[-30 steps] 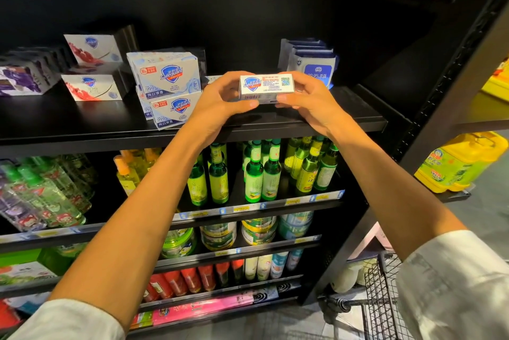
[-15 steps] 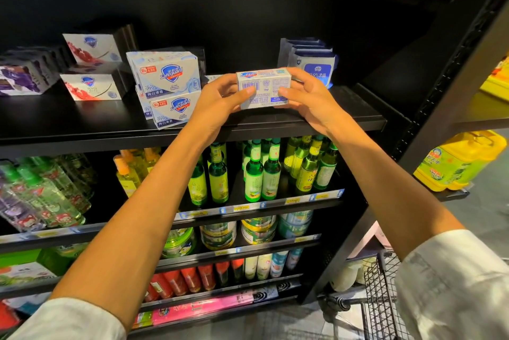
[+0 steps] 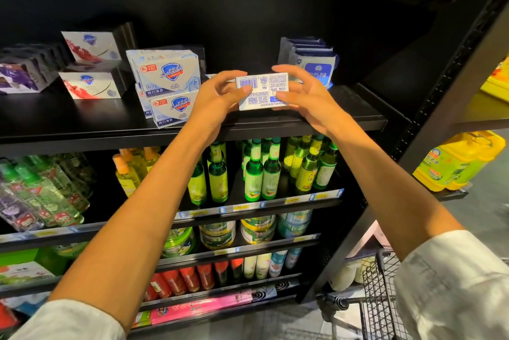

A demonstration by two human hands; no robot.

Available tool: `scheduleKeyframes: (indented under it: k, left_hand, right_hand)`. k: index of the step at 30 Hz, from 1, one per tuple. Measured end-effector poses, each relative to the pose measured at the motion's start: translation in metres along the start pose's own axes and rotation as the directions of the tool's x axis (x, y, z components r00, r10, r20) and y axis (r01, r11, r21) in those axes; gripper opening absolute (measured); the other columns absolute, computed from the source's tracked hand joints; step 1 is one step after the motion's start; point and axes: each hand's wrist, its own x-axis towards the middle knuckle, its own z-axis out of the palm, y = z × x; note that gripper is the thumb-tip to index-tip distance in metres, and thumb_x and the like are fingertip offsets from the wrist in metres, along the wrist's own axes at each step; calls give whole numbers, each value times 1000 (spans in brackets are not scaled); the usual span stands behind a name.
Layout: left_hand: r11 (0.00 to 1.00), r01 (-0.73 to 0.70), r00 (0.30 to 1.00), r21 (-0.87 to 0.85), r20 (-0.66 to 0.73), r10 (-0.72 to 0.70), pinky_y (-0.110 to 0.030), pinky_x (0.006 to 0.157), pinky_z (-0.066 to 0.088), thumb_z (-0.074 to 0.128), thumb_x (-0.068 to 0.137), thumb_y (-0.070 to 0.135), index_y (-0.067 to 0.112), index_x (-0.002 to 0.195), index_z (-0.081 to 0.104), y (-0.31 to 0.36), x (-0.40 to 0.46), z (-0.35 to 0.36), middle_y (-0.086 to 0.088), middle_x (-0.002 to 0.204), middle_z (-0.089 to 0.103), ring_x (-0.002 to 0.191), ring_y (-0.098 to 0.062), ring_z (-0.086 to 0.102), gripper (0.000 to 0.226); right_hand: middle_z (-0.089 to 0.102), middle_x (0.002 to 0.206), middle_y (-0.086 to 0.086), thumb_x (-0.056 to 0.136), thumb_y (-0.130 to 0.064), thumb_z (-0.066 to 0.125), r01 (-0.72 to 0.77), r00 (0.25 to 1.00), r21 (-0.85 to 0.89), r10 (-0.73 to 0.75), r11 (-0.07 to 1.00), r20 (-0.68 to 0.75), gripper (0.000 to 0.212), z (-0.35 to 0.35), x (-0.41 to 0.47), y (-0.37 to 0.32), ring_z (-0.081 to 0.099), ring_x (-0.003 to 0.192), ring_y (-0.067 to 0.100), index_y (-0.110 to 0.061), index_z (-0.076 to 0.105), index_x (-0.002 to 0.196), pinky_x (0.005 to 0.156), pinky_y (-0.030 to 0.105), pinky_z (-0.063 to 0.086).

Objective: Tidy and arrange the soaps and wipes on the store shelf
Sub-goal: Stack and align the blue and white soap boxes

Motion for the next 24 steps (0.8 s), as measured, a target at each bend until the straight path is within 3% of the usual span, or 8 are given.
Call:
scheduleKeyframes:
  k: [3, 6, 9, 12, 15, 18, 24]
  left_hand:
    - [1000, 10, 1000, 7, -10, -10, -31, 86, 58, 72, 97, 13, 6, 129, 65, 0, 1, 1, -11, 121, 74, 113, -24, 72, 34]
    - [1000, 20, 999, 19, -30, -19, -31, 88, 59, 71, 98, 15, 6, 129, 65, 2, 2, 4, -8, 120, 75, 110, -20, 74, 33]
    - [999, 32, 999, 44, -13, -31, -31, 90, 60, 71, 98, 18, 9, 129, 66, 3, 1, 4, -6, 119, 75, 110, -17, 73, 33]
    - [997, 23, 999, 69, 42, -26, -38, 98, 59, 74, 97, 22, 16, 134, 64, 2, 0, 1, -2, 125, 72, 118, -17, 69, 39]
    - [995, -17, 994, 94, 109, 7, -45, 104, 56, 82, 88, 21, 21, 142, 56, -1, 0, -4, -2, 135, 67, 129, -18, 62, 60]
    - [984, -72, 989, 161, 137, 50, -39, 110, 51, 86, 83, 12, 21, 148, 49, -2, 0, -5, 3, 141, 62, 133, -11, 56, 76]
    - [987, -93, 991, 132, 109, 79, -41, 110, 51, 82, 85, 6, 13, 142, 56, -4, 0, -4, -3, 139, 64, 130, -16, 59, 63]
  right_hand:
    - [65, 137, 16, 93, 0, 74, -2, 999, 15, 1, 1000, 53, 79, -2, 0, 0, 64, 127, 32, -28, 36, 156, 99, 49, 58]
    - [60, 141, 10, 87, 5, 77, 7, 997, -34, -4, 999, 81, 86, -2, 1, -1, 61, 131, 27, -28, 36, 156, 102, 48, 56]
    - [62, 137, 7, 84, 5, 79, 20, 999, -95, -16, 995, 50, 73, -1, 1, 0, 59, 132, 22, -19, 48, 146, 108, 51, 52]
    - [64, 135, 11, 86, 5, 77, 10, 1000, -39, -9, 999, 30, 63, -2, 0, 1, 62, 130, 25, -14, 51, 139, 103, 53, 55]
    - [66, 133, 11, 90, 5, 72, 1, 1000, 16, -1, 1000, 29, 54, -1, 0, 0, 64, 127, 27, -14, 51, 136, 97, 50, 59]
    - [67, 132, 11, 94, 3, 69, 0, 999, 36, -1, 999, 35, 50, 0, 0, 0, 65, 126, 27, -12, 50, 137, 97, 46, 59]
    - [70, 129, 9, 97, -1, 66, 6, 999, 36, -8, 999, 50, 43, 1, -1, -2, 66, 124, 28, -10, 53, 137, 99, 47, 59]
